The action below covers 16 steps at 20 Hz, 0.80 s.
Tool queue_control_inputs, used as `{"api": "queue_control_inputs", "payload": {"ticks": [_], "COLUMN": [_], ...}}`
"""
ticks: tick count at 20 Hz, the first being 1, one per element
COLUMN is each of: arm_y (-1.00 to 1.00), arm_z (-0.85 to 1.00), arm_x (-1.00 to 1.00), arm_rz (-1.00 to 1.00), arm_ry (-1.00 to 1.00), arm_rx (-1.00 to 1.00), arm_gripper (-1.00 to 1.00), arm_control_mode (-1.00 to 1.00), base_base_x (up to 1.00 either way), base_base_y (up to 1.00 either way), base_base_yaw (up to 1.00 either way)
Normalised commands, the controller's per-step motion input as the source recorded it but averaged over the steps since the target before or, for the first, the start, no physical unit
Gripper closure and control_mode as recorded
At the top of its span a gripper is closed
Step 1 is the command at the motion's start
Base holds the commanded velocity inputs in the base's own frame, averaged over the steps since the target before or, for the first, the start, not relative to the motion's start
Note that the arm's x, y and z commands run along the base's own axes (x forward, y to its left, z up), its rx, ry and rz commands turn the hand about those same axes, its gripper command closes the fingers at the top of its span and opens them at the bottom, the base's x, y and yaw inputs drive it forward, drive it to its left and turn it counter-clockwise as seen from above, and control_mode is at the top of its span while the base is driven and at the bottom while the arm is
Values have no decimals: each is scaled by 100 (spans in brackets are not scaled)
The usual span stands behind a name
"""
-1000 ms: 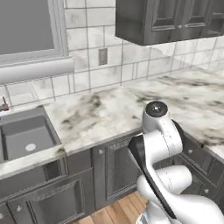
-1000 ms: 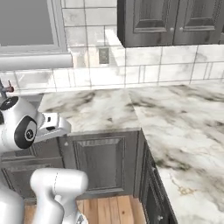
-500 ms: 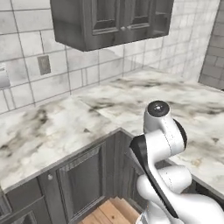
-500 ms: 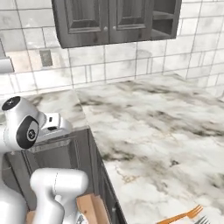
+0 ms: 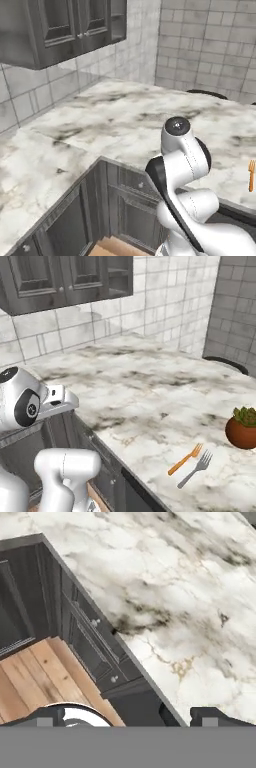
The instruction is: Organize the utensils by type. Pick up the wooden spoons from the counter and place them in the open cabinet. Then pick up the metallic utensils from the counter and place them in the open drawer.
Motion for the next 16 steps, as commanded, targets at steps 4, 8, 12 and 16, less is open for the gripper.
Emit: {"api": "queue_control_inputs", "payload": {"ticks": [4,8,12,16], "arm_y": [0,0,0,0], "arm_z": [0,0,0,0], "arm_x": [0,0,0,0], "arm_rz": [0,0,0,0], "arm_ry": [0,0,0,0], "arm_rx": [0,0,0,0], "arm_gripper": [-100,-100,-100,-100], "arm_control_mode": [100,100,100,100], "base_base_x": [-22,-28,-22,-37], "base_base_y": [-2,-4,-26,-60], "base_base_yaw": [-87,-78,-48,-29]}}
